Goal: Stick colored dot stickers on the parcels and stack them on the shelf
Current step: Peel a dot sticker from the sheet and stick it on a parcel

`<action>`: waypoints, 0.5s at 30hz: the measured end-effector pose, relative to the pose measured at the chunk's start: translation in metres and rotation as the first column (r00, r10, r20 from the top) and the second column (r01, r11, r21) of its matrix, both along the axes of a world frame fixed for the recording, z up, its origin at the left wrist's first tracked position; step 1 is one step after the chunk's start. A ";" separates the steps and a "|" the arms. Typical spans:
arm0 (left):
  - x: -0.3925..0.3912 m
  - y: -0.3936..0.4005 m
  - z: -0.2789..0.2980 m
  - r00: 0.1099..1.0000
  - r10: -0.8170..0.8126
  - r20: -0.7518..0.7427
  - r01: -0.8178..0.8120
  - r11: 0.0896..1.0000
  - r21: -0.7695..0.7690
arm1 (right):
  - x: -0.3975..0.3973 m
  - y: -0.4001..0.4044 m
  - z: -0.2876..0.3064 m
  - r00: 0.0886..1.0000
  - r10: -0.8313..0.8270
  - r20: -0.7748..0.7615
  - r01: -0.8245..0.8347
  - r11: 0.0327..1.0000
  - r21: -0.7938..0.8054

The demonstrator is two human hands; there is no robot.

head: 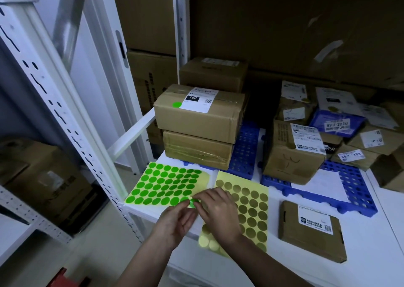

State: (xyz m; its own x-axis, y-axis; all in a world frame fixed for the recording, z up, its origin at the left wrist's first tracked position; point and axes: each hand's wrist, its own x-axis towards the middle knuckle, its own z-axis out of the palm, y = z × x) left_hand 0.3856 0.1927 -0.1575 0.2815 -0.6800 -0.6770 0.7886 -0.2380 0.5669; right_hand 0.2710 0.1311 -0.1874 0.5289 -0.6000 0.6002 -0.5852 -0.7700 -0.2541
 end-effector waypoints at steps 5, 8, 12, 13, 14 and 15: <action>0.002 0.000 0.003 0.998 0.005 0.065 -0.007 1.000 0.018 | 0.004 0.000 0.000 0.998 -0.015 0.066 0.004 0.987 0.158; 0.009 0.003 0.001 0.984 -0.049 0.172 0.040 0.998 0.057 | 0.006 0.002 0.002 0.986 -0.075 0.150 0.023 0.947 0.322; 0.017 0.009 -0.006 0.955 -0.156 0.252 0.129 0.984 0.122 | 0.004 0.000 0.003 0.985 -0.075 0.155 -0.015 0.860 0.510; 0.018 0.011 -0.008 0.947 -0.176 0.270 0.143 0.980 0.138 | 0.004 0.000 0.003 0.986 -0.073 0.153 -0.020 0.846 0.534; 0.018 0.013 -0.009 0.939 -0.191 0.286 0.152 0.977 0.151 | 0.004 -0.001 0.002 0.985 -0.074 0.154 -0.023 0.837 0.547; 0.019 0.014 -0.009 0.932 -0.202 0.302 0.159 0.974 0.161 | 0.004 -0.002 0.002 0.985 -0.076 0.154 -0.024 0.826 0.563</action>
State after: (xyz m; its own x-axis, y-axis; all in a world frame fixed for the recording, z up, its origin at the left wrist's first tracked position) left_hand 0.4045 0.2070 -0.1669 0.3753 -0.6504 -0.6604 0.5119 -0.4486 0.7327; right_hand 0.2755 0.1292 -0.1854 0.4335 -0.8709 0.2315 -0.5146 -0.4500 -0.7299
